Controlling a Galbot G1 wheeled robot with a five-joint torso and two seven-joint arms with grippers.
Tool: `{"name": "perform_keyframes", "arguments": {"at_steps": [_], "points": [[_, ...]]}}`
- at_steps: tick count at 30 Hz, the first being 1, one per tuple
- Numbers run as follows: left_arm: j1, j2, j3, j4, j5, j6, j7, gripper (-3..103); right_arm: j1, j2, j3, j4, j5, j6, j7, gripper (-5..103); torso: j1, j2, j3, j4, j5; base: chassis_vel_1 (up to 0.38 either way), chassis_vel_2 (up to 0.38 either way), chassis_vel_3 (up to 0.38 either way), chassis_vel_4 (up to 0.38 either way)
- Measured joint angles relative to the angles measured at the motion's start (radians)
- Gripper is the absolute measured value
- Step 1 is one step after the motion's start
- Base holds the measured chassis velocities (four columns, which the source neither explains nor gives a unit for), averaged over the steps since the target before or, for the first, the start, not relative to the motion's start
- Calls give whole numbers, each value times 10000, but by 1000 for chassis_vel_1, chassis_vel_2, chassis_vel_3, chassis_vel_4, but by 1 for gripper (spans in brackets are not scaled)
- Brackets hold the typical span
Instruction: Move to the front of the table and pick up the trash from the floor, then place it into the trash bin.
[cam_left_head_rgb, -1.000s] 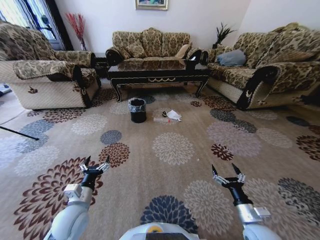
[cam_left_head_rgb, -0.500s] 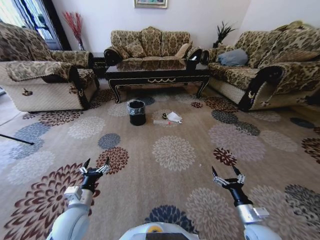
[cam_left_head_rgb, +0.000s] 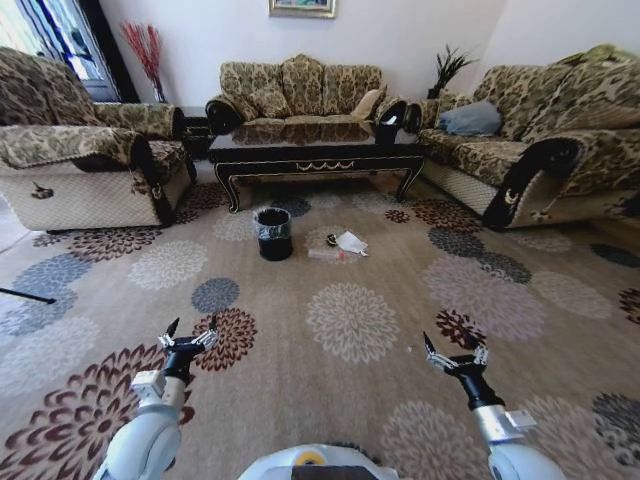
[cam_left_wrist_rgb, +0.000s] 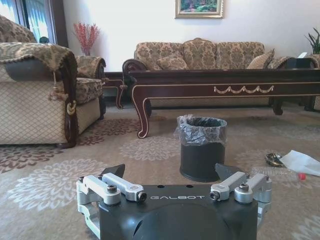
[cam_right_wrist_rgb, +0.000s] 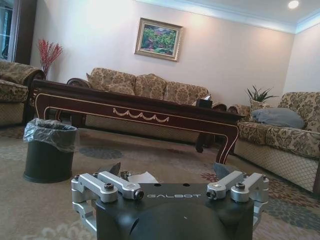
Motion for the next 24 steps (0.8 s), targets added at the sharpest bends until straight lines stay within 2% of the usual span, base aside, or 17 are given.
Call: {"name": "perform_keyframes", "arguments": {"at_steps": [11,13,16,19,21,24], "points": [[169,-151,7,-2,243,-53,24,100,8,-385,51,10,164,63,-148,100,0,0,4,2,-4,-231,225,229,-237],[184,-168,6,-22,255,-57,25,100,-2,-394,64,32,172,63,-186,100,0,0,4,-3,-10,-264,258,269,-258],[208,-189,-7,-34,288,-80,22,100,-28,-357,59,57,179,64,-294,100,0,1,5,4,6,-242,266,264,-241],[210,-222,-43,-19,326,-162,-35,100,-102,-265,41,70,168,128,-473,100,0,0,5,1,-5,-235,231,238,-238],[210,-269,-62,-13,326,-167,-84,100,-142,-227,23,41,113,199,-558,100,0,1,5,0,4,-221,223,211,-239],[218,-289,-69,-32,326,-167,-101,100,-133,-240,18,-6,100,205,-564,100,-1,1,5,-1,-3,-217,211,219,-252]]}}
